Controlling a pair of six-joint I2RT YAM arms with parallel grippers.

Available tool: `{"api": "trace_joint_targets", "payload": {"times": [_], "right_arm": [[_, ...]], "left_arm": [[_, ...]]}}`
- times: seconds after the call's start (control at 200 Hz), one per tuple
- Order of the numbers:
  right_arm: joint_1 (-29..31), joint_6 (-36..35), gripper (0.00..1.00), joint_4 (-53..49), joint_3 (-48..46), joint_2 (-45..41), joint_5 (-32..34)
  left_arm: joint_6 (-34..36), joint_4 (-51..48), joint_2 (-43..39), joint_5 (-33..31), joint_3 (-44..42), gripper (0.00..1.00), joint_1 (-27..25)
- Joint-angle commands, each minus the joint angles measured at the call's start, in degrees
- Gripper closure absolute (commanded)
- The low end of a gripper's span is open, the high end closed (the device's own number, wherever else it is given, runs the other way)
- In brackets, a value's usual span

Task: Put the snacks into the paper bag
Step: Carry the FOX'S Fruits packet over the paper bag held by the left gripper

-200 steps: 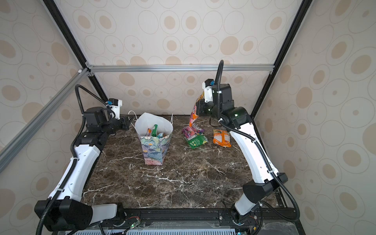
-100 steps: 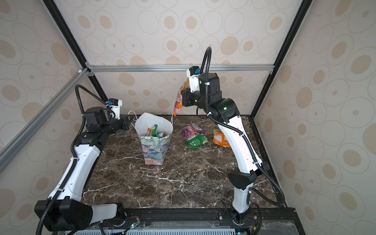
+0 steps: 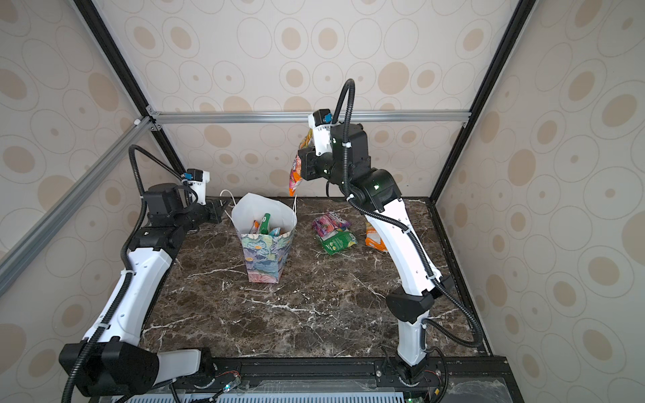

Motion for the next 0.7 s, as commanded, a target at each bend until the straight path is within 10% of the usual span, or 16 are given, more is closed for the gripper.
{"api": "trace_joint_targets", "payload": {"times": [0.0,0.69], "right_arm": [[1.3,-0.1,1.00,4.5,2.1,1.1,-0.8],[7.4,-2.0,1.00,-0.7,3.6,8.8,-4.1]], "left_arm": [[0.6,3.9,-1.7,0.8,1.1,0.96,-0.1],[1.0,3.9,-1.8,0.4,1.1,0.96,-0.1]]}}
